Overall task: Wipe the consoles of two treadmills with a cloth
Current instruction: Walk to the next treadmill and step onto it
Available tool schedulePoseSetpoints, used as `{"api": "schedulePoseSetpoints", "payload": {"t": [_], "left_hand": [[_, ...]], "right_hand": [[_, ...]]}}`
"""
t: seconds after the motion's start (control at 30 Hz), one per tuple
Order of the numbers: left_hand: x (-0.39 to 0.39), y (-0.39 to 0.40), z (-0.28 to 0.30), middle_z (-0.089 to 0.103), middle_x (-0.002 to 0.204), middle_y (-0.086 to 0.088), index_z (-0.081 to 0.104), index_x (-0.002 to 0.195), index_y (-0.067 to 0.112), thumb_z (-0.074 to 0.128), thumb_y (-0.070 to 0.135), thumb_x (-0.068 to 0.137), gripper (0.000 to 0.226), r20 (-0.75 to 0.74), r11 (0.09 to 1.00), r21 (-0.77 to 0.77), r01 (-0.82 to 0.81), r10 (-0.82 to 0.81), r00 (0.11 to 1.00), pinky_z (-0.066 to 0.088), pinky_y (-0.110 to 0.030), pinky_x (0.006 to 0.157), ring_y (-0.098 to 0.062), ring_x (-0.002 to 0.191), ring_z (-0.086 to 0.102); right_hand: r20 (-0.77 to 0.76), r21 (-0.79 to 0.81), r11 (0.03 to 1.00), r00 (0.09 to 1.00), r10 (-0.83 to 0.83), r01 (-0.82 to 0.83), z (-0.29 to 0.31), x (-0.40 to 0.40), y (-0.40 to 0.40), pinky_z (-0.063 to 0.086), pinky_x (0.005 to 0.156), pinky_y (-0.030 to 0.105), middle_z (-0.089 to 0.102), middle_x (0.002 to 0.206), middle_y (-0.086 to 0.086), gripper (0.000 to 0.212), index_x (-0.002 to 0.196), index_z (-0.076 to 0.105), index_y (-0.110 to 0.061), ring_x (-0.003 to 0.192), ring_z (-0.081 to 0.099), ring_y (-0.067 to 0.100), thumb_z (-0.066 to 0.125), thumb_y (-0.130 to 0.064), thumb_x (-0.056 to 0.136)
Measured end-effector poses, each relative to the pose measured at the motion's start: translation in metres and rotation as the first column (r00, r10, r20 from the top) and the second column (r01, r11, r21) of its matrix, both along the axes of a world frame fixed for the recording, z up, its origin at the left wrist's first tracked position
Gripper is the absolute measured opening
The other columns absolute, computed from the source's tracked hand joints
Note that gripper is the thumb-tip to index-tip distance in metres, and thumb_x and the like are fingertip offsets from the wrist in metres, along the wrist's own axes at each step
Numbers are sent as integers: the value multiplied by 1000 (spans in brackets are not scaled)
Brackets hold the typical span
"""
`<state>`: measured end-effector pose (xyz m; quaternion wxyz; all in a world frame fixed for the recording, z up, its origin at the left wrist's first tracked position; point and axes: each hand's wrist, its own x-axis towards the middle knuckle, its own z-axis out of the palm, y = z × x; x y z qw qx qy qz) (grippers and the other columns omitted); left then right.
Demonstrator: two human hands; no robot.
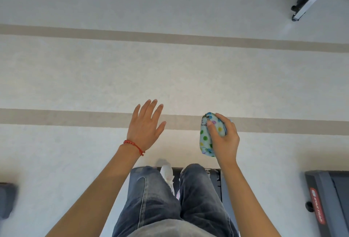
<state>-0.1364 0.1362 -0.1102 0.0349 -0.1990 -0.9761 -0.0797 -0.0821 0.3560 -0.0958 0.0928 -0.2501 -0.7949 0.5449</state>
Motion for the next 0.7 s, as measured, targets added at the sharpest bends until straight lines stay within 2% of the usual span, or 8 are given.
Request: {"api": "schedulePoseSetpoints", "payload": {"t": [0.13, 0.27, 0.43, 0.5, 0.6, 0.7], "left_hand": [[-40, -4, -6, 58, 124, -20, 60, 120, 2, 34, 38, 89, 54, 4, 1000, -6, -8, 8, 1000, 42, -56, 93, -37, 114, 56], [-82, -2, -24, 58, 124, -20, 60, 120, 1, 35, 37, 89, 53, -29, 1000, 23, -13, 14, 999, 42, -56, 92, -38, 113, 56], [-140, 7, -61, 58, 124, -20, 59, 120, 2, 36, 36, 89, 52, -75, 999, 35, -38, 40, 996, 42, -54, 93, -37, 113, 55], [-170, 15, -80, 57, 125, -19, 59, 121, 2, 36, 37, 90, 52, -75, 998, 35, -46, 49, 996, 42, -54, 94, -37, 115, 54], [-224, 32, -111, 57, 126, -19, 59, 121, 2, 36, 37, 90, 53, -85, 998, 25, -58, 60, 995, 42, -54, 94, -36, 115, 54], [-272, 49, -129, 57, 125, -20, 59, 121, 2, 36, 38, 90, 53, -70, 999, 15, -48, 49, 996, 41, -55, 94, -38, 115, 55]], "right_hand": [[7, 8, 1000, 1000, 0, 0, -7, -38, 2, 41, 70, -1, 56, 108, 2, 29, 113, 61, -22, 92, 50, -17, 66, -23, 84], [-21, 31, 999, 1000, 10, -9, -28, -84, 5, 41, 69, -2, 57, 108, 3, 29, 112, 61, -22, 90, 52, -10, 66, -23, 84], [-34, 3, 999, 998, 48, -48, -70, -147, 12, 37, 68, -5, 55, 106, -1, 29, 113, 61, -22, 90, 44, -28, 66, -24, 84], [-42, -6, 998, 998, 56, -56, -91, -176, 18, 39, 68, -4, 56, 106, 0, 28, 112, 61, -23, 90, 46, -25, 66, -23, 84], [-49, -21, 998, 997, 64, -65, -124, -226, 34, 42, 70, -1, 58, 106, 0, 28, 111, 61, -24, 90, 53, -12, 67, -22, 84], [-39, -17, 998, 998, 54, -54, -142, -274, 51, 41, 69, -2, 58, 106, 0, 28, 111, 61, -23, 90, 53, -8, 67, -22, 84]]}}
